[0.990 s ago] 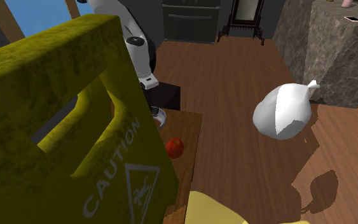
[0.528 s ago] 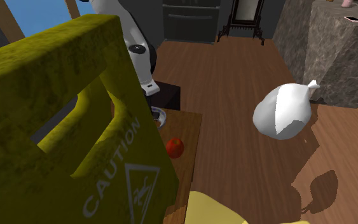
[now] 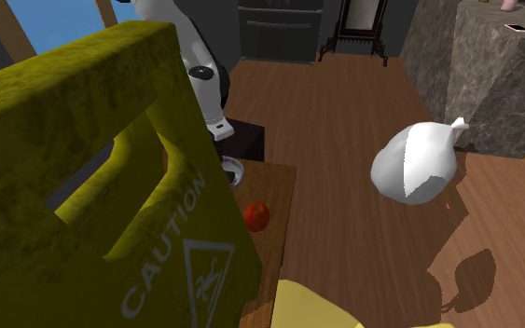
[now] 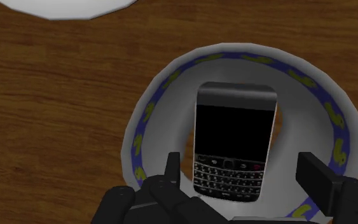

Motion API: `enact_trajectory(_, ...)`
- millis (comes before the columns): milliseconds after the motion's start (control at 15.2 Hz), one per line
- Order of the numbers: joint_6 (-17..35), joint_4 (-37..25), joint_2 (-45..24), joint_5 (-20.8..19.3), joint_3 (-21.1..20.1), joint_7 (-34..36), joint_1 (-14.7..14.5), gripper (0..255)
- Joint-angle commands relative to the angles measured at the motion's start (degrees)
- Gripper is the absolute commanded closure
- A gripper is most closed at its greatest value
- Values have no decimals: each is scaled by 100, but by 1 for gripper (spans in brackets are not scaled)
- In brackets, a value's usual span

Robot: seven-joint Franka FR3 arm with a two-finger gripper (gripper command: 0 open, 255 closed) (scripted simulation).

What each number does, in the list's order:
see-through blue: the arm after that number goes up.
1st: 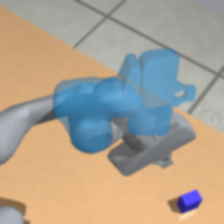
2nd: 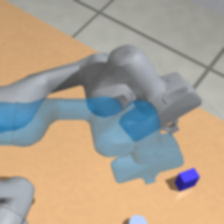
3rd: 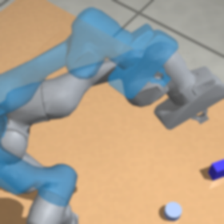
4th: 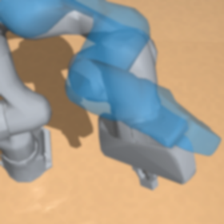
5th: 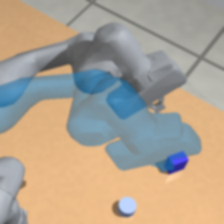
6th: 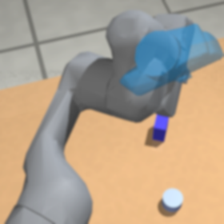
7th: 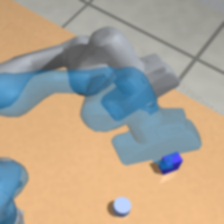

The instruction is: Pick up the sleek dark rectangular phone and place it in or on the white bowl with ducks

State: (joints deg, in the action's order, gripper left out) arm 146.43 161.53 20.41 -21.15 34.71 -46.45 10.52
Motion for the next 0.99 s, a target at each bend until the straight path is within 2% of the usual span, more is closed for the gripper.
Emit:
enact_trajectory(0, 0, 0, 0, 0, 0, 0, 0, 0)
enact_trajectory(198, 0, 0, 0, 0, 0, 0, 0, 0)
enact_trajectory(462, -1086, -218, 875, -55, -321, 100, 161, 0)
enact_trajectory(924, -1085, -218, 875, -53, -324, 99, 164, 0)
